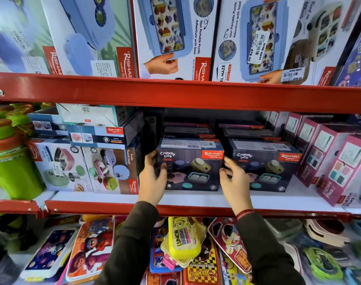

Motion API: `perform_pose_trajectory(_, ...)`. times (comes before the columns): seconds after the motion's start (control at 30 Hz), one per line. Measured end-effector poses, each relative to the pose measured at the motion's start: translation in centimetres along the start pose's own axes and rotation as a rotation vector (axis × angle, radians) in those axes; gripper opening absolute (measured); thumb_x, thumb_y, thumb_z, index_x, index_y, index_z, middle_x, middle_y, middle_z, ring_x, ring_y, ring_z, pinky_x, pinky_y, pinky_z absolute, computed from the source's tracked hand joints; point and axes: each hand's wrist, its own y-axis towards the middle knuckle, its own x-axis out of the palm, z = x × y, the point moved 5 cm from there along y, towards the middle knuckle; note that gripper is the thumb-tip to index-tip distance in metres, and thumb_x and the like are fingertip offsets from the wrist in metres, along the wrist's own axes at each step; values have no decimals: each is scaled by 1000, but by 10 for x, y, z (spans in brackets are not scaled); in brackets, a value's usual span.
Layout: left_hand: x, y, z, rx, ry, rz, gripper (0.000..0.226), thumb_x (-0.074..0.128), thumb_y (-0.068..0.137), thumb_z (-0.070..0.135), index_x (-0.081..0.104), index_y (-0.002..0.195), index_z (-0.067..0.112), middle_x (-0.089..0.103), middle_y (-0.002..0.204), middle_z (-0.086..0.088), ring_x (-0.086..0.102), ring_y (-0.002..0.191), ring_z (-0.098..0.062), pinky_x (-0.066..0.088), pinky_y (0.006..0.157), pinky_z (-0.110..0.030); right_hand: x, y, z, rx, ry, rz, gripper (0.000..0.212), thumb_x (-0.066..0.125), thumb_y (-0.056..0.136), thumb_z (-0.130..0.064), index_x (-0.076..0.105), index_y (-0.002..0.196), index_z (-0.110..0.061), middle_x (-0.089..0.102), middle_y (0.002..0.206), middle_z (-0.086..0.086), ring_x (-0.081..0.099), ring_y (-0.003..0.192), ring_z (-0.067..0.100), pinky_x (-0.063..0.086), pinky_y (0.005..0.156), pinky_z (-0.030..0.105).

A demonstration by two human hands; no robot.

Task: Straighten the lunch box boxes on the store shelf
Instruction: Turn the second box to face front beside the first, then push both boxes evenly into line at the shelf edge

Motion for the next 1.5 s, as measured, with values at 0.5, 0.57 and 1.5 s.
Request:
perform_pose_trajectory(0.5, -5, -21, -7, -64, -258, -28, 43, 35, 109, 41, 49, 149, 29, 57, 145, 10, 52, 133, 3, 38, 100, 2, 2, -25, 13, 122, 469, -25, 29, 44, 104, -35, 57, 127, -47, 57, 144, -8, 48, 143, 21, 39, 120, 49)
perform_pose_trajectory(0.57, -11, -26, -8, -62, -280, -13, 36, 38, 109, 42, 52, 142, 37, 63, 136, 17, 54, 126, 15, 41, 109, -8, -1, -30, 16, 115, 488, -31, 30, 41, 107, -26, 55, 131, -39, 58, 143, -3, 49, 143, 25, 42, 117, 49)
perform_pose_trajectory(1.5, 41, -135, 72, 333, -84, 206, 33, 47, 103, 26, 49, 135, 29, 52, 126, 20, 52, 122, -6, 41, 104, -26, -101, -50, 50, 37, 464, 294, 46, 54, 91, -42, 62, 132, -23, 65, 129, -18, 60, 119, -5, 46, 114, 39)
